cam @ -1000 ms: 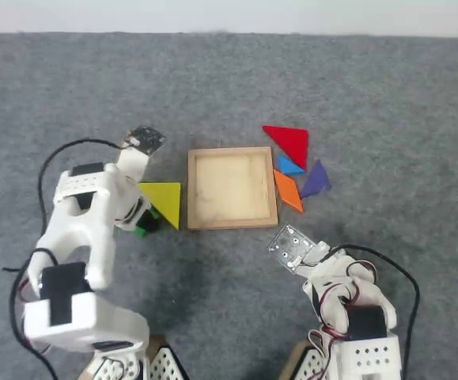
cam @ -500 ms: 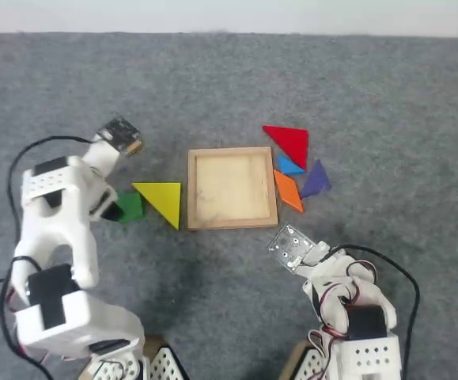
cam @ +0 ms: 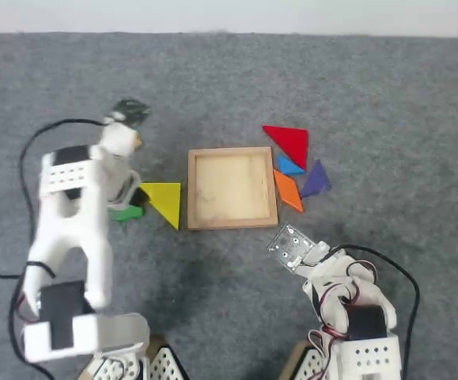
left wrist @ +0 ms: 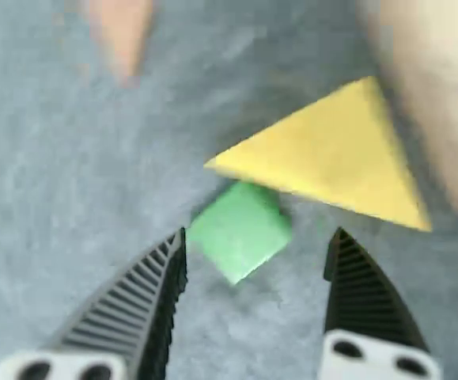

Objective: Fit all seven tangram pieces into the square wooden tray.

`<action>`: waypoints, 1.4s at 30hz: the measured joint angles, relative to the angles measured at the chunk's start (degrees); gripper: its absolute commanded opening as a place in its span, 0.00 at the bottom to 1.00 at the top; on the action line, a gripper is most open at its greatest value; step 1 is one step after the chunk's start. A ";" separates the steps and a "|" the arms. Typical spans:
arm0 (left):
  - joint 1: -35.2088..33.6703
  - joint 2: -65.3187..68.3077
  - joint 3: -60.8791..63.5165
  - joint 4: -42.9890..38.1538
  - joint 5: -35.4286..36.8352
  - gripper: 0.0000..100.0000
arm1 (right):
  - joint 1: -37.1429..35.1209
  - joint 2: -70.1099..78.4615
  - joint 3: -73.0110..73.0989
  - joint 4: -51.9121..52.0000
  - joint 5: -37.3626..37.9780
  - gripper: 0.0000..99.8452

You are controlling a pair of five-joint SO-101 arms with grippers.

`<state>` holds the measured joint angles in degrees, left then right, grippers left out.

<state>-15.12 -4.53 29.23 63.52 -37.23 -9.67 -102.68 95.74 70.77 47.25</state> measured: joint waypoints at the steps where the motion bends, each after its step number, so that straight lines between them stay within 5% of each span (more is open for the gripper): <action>1: 1.67 -0.70 0.44 0.00 -4.66 0.27 | 0.00 0.00 0.00 0.00 0.00 0.01; 5: 3.16 -1.23 0.62 -1.58 -31.65 0.27 | 0.00 0.00 0.00 0.00 0.00 0.01; 10: 5.36 0.62 3.43 -14.07 -61.45 0.27 | 0.00 0.00 0.00 0.00 0.00 0.01; 15: 8.44 2.11 7.82 -23.74 -63.56 0.27 | 0.00 0.00 0.00 0.00 0.00 0.01; 24: 7.30 2.11 8.79 -24.53 -63.56 0.27 | 0.00 0.00 0.00 0.00 0.00 0.01; 28: 7.91 2.29 8.26 -15.30 -67.43 0.27 | 0.00 0.00 0.00 0.00 0.00 0.01; 36: 7.21 2.90 -5.01 16.79 -101.10 0.27 | 0.00 0.00 0.00 0.00 0.00 0.01; 42: 6.95 2.90 -5.71 18.73 -105.85 0.27 | 0.00 0.00 0.00 0.00 0.00 0.01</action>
<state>-8.18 -1.63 23.52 82.24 -143.08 -9.67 -102.68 95.74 70.77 47.25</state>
